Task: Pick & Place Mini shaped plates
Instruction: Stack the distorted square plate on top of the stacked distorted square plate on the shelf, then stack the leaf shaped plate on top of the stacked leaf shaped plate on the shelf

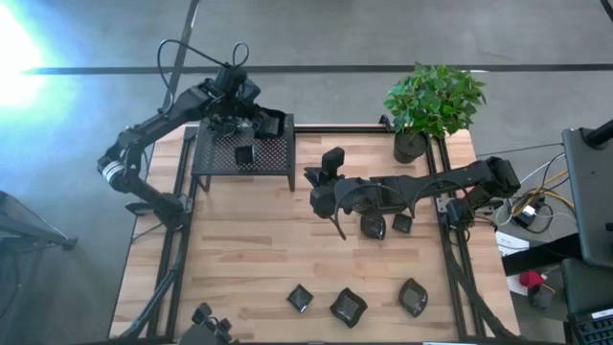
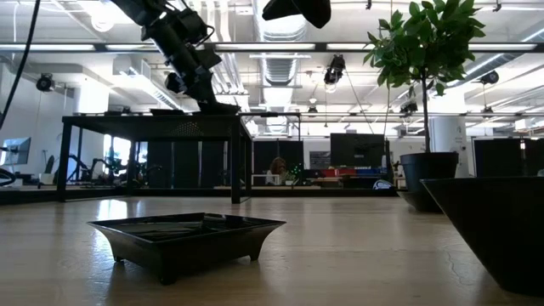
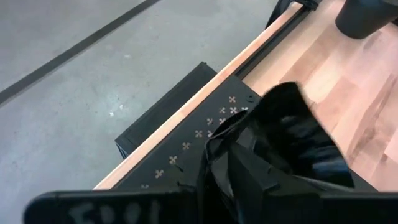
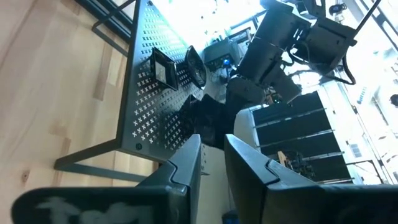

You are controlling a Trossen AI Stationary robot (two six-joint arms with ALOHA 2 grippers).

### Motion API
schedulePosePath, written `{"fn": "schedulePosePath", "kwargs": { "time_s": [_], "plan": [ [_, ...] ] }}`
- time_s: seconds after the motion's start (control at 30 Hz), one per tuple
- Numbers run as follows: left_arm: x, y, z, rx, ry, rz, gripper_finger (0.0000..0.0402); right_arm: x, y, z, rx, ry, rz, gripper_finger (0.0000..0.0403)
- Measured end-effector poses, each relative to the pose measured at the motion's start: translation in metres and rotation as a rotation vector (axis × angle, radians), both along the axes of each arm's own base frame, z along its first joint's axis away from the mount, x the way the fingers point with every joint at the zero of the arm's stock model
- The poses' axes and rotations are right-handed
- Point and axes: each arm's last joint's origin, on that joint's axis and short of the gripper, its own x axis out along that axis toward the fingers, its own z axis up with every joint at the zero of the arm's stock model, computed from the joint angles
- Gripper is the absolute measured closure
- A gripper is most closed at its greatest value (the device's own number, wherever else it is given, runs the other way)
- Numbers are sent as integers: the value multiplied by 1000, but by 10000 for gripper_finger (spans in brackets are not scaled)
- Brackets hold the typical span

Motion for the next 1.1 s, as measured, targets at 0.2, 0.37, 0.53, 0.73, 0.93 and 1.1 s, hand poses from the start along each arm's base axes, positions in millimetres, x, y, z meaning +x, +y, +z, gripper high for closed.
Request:
{"fn": "schedulePosePath", "kwargs": {
  "time_s": [0.2, 0.37, 0.53, 0.73, 0.93, 1.1],
  "plan": [
    [-3, -3, 7, -18, 29, 17, 318, 0, 0, 0, -2, 1, 0, 335],
    [-8, -7, 22, -45, 49, 26, 317, 0, 0, 0, -2, 1, 0, 335],
    [-12, -12, 40, -54, 49, 32, 317, 0, 0, 0, -2, 2, 0, 335],
    [-14, -19, 60, -25, 21, 21, 317, -2, 0, 2, 45, -35, -18, 335],
    [-13, -52, 73, 10, 0, -75, 317, -25, -5, 15, 191, -83, -86, 335],
    [-9, -93, 80, 64, -16, -190, 317, -54, -11, 23, 367, -107, -195, 335]
  ]
}}
